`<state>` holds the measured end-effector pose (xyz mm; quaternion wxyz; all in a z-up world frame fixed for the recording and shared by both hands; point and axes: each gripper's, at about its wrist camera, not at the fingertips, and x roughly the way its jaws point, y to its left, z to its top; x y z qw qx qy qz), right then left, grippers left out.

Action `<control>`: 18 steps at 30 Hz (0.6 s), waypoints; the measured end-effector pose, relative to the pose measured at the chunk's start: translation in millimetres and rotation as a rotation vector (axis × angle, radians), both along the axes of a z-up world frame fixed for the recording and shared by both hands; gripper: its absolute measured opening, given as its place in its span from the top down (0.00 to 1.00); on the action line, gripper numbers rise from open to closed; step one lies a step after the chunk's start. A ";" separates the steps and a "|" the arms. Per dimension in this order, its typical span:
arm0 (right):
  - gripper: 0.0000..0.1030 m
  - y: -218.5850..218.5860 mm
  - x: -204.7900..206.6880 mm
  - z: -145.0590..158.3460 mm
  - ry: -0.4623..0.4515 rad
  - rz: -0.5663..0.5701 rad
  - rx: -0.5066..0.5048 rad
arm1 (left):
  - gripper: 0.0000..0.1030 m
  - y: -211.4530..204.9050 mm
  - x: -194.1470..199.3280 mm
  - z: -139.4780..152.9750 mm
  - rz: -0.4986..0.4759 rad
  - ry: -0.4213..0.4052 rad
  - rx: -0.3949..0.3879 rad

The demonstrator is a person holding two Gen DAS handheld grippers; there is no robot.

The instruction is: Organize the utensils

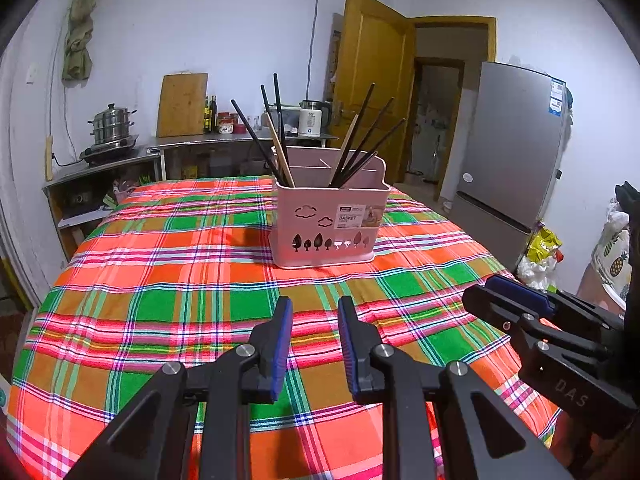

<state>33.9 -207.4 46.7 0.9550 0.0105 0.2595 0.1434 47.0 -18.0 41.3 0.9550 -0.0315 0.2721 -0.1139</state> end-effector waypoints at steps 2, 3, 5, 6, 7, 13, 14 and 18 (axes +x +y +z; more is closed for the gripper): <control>0.67 0.2 -1.1 0.0 0.001 0.000 0.001 | 0.78 0.7 -0.5 -0.7 0.002 0.002 0.000; 0.67 0.0 -0.5 0.0 0.000 0.000 0.000 | 0.78 0.8 -0.3 -0.9 0.003 0.004 0.000; 0.67 0.2 -1.2 0.0 0.001 -0.001 -0.001 | 0.78 0.3 -1.4 -1.5 0.001 0.002 0.004; 0.67 0.1 -1.0 -0.4 0.001 -0.001 0.000 | 0.78 -0.4 -1.8 -1.5 0.002 0.000 0.008; 0.67 0.2 -1.0 -0.4 0.001 0.000 -0.001 | 0.78 -1.1 -2.3 -1.2 0.002 -0.001 0.011; 0.67 1.3 -2.5 -1.1 0.003 -0.001 -0.003 | 0.78 -2.6 -3.6 -0.6 0.008 -0.005 0.025; 0.67 1.7 -2.9 -1.3 0.003 -0.001 -0.003 | 0.78 -2.5 -3.8 -0.8 0.009 -0.006 0.026; 0.67 1.8 -2.6 -2.1 0.005 0.000 -0.002 | 0.78 -4.1 -3.9 -1.0 0.013 -0.007 0.040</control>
